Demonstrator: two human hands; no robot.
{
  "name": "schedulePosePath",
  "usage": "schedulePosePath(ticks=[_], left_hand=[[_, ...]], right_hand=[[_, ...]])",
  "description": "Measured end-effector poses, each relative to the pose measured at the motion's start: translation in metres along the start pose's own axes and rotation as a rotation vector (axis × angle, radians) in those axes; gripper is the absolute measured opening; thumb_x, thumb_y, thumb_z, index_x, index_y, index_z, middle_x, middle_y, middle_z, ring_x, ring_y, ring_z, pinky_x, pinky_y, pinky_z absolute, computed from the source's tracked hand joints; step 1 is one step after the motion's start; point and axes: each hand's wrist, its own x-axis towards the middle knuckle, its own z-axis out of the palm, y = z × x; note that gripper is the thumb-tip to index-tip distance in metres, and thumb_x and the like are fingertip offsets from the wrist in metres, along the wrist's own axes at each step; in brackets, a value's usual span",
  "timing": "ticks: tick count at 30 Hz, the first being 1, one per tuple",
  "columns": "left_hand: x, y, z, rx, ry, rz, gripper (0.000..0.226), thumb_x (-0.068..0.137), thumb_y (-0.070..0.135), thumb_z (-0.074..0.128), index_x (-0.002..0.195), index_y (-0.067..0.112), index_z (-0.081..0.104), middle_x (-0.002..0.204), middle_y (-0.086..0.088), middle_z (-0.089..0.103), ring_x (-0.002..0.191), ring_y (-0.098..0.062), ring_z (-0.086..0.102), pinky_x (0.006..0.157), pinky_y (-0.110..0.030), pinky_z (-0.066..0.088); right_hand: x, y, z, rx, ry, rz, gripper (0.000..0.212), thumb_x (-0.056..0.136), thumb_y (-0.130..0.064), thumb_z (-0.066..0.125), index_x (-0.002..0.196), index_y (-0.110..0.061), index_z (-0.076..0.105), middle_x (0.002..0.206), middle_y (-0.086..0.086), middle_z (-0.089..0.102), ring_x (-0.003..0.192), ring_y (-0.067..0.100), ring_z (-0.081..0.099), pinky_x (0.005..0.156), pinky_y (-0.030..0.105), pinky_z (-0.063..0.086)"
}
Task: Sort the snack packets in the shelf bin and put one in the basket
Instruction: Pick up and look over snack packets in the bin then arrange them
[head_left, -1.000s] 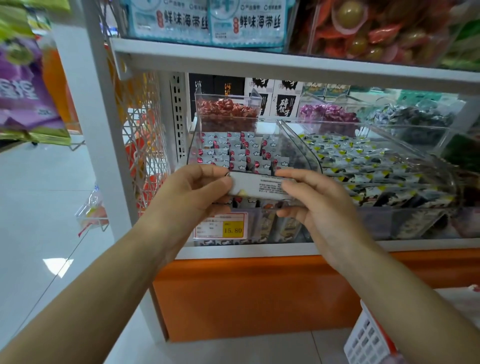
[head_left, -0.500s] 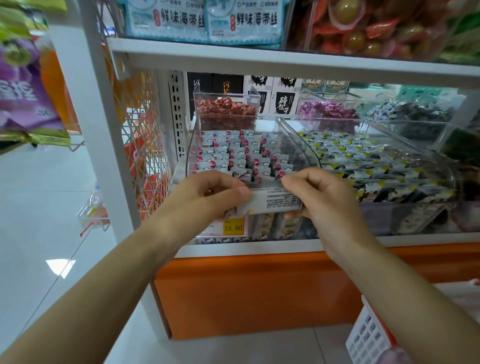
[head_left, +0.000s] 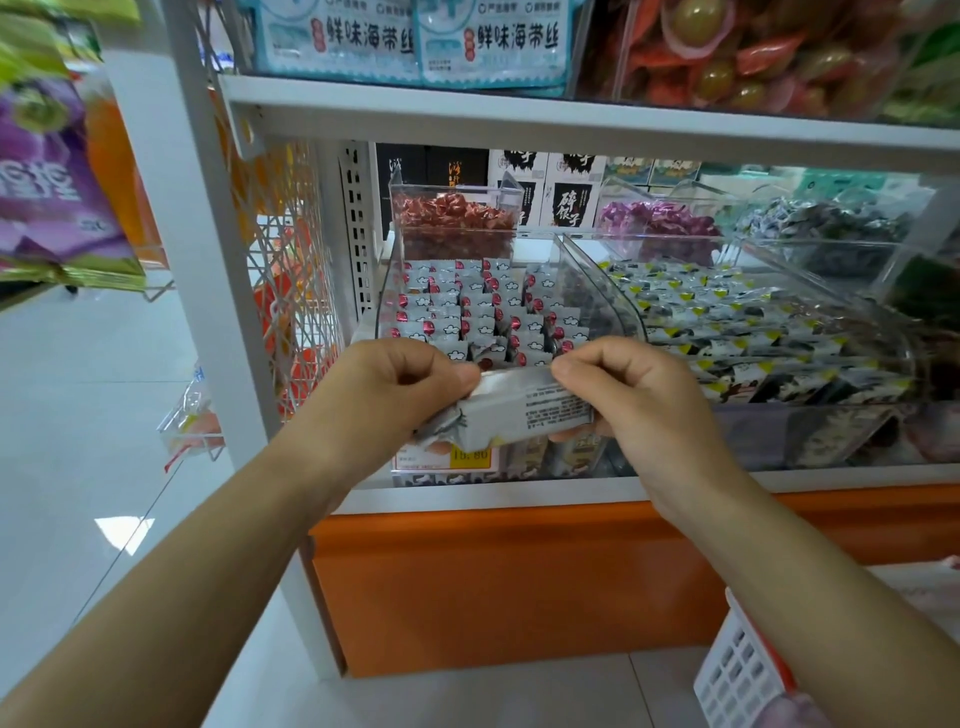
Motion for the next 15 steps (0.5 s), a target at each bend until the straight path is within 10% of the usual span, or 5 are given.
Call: schedulePosePath(ticks=[6,9,15], left_hand=[[-0.003,0.002,0.004,0.064,-0.090,0.026,0.038,0.058,0.051,0.063,0.090,0.032,0.064,0.091,0.000,0.069,0.078,-0.013,0.068,0.072,-0.029,0.058],[-0.003,0.003,0.002,0.075,-0.044,0.037,0.016,0.075,0.037,0.065,0.091,0.035,0.066,0.093,-0.001,0.070,0.085,-0.016,0.068,0.078,-0.038,0.056],[-0.001,-0.002,0.006,0.061,0.073,0.101,0.017,0.093,0.019,0.053,0.093,0.027,0.067,0.082,0.006,0.072,0.073,-0.003,0.068,0.060,-0.010,0.051]], right_hand=[[0.002,0.001,-0.004,0.082,0.050,0.062,0.020,0.090,-0.014,0.060,0.071,-0.011,0.068,0.074,0.007,0.070,0.070,0.021,0.069,0.061,0.038,0.060],[0.005,0.000,-0.009,0.232,-0.025,0.194,0.017,0.089,-0.013,0.060,0.077,-0.005,0.068,0.074,0.008,0.073,0.069,0.022,0.071,0.053,0.030,0.059],[0.009,0.000,-0.013,0.479,-0.099,0.294,0.025,0.086,-0.027,0.058,0.087,-0.005,0.070,0.085,0.018,0.073,0.075,0.025,0.071,0.056,0.027,0.058]])
